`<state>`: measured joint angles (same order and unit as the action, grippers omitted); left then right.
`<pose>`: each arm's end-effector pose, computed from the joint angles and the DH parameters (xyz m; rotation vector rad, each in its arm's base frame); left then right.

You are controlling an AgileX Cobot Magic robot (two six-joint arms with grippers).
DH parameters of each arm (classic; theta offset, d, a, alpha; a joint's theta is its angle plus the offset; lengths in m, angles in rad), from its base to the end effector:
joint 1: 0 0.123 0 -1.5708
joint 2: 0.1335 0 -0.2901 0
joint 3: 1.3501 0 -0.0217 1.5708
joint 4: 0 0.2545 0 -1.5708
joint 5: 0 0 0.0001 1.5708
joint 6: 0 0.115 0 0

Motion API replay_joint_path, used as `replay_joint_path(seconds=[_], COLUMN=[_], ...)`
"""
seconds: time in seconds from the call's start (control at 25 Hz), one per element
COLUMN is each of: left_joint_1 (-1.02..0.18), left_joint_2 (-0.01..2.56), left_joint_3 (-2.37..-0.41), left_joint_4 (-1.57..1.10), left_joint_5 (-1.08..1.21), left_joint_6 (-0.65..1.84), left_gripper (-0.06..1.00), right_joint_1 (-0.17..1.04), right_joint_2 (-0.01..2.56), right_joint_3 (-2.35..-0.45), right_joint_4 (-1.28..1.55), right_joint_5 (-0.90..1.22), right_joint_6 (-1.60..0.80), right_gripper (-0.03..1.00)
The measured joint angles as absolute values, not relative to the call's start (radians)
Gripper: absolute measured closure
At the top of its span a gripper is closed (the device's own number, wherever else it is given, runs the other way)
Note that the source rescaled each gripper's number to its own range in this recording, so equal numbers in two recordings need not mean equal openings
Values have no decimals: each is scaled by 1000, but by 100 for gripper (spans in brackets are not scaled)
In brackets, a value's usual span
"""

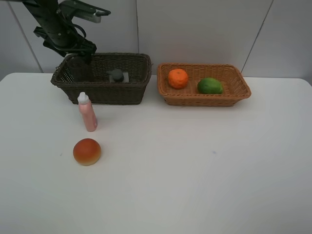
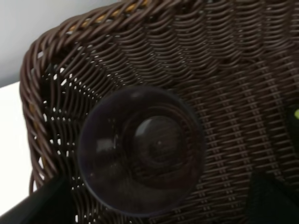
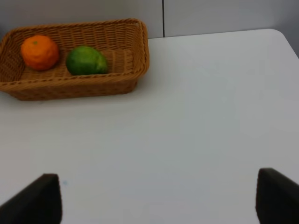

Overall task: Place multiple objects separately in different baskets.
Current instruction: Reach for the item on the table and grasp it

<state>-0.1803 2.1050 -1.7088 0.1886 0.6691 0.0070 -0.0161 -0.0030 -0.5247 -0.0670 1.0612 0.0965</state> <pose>0.4876 -0.0753 0.1998 0.3787 2.5077 0.1382 0.0112 -0.0069 0.2757 0.1176 2.0120 -0.0286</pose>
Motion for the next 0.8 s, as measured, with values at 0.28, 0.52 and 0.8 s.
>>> replay_joint_path(seconds=[0.28, 0.52, 0.8], left_joint_1=[-203, -221, -250], left_joint_2=[2023, 1954, 1841], left_joint_3=[-1709, -1709, -1709], left_joint_4=[189, 178, 160], left_joint_5=[725, 843, 1108], left_joint_6=[11, -50, -230], left_gripper=[-2, -2, -2], right_joint_1=[-16, -16, -16], right_joint_2=[-3, -3, -3], right_joint_3=[-525, -525, -525], right_joint_4=[-67, -67, -67], right_joint_5=[1061, 1061, 1061], right_joint_6=[97, 97, 97], right_gripper=[13, 13, 13])
